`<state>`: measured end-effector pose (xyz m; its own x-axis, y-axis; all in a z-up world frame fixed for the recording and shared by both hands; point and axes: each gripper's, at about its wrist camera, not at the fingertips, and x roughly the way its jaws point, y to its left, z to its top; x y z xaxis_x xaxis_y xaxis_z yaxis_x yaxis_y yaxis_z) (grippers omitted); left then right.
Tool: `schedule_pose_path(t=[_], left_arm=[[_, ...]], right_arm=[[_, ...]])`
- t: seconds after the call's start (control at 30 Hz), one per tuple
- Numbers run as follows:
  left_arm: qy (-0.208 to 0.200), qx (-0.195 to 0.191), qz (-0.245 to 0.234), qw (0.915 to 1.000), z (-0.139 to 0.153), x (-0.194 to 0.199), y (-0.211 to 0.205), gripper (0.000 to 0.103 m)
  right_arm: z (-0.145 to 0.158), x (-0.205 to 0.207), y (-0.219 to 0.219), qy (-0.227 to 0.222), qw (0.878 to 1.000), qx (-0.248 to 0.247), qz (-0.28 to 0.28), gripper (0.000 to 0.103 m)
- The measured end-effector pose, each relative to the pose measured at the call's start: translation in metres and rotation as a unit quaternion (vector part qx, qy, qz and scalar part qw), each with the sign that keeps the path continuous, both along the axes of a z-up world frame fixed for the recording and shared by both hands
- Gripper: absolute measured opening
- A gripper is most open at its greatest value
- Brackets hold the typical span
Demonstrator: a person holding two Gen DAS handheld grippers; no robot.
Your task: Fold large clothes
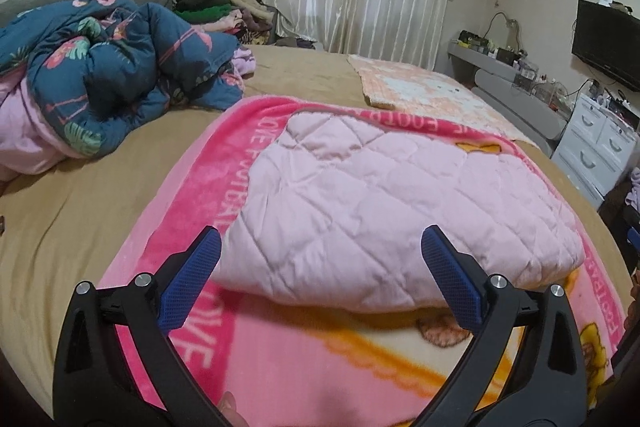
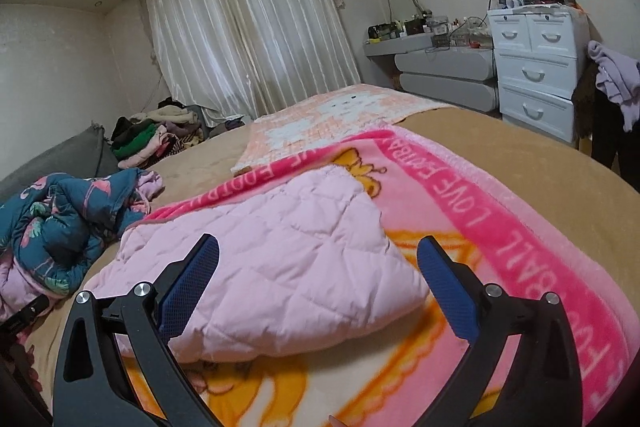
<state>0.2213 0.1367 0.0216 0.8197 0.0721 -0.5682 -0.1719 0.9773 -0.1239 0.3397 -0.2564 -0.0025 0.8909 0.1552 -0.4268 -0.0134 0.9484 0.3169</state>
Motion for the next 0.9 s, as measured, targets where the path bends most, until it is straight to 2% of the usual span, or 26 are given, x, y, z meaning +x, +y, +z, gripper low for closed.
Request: schedule_pose_path(t=[0.2,0.6,0.77,0.9], left_arm=[[0.018,-0.003,0.003,0.9998,-0.015,-0.009,0.0,0.094],[0.066,-0.032,0.027,0.9969,-0.058,-0.012,0.009,0.094],[0.086,-0.082,0.027,0.9926,-0.081,-0.003,0.016,0.094],[0.107,-0.151,0.029,0.9822,-0.099,0.003,0.028,0.094]], right_arm=[[-0.015,-0.008,0.002,0.018,1.0,-0.001,-0.019,0.099],[-0.061,-0.006,-0.002,0.092,0.994,0.015,-0.054,0.099],[-0.082,0.008,0.0,0.126,0.991,0.022,-0.044,0.099],[-0.097,0.019,0.003,0.15,0.987,0.035,-0.039,0.099]])
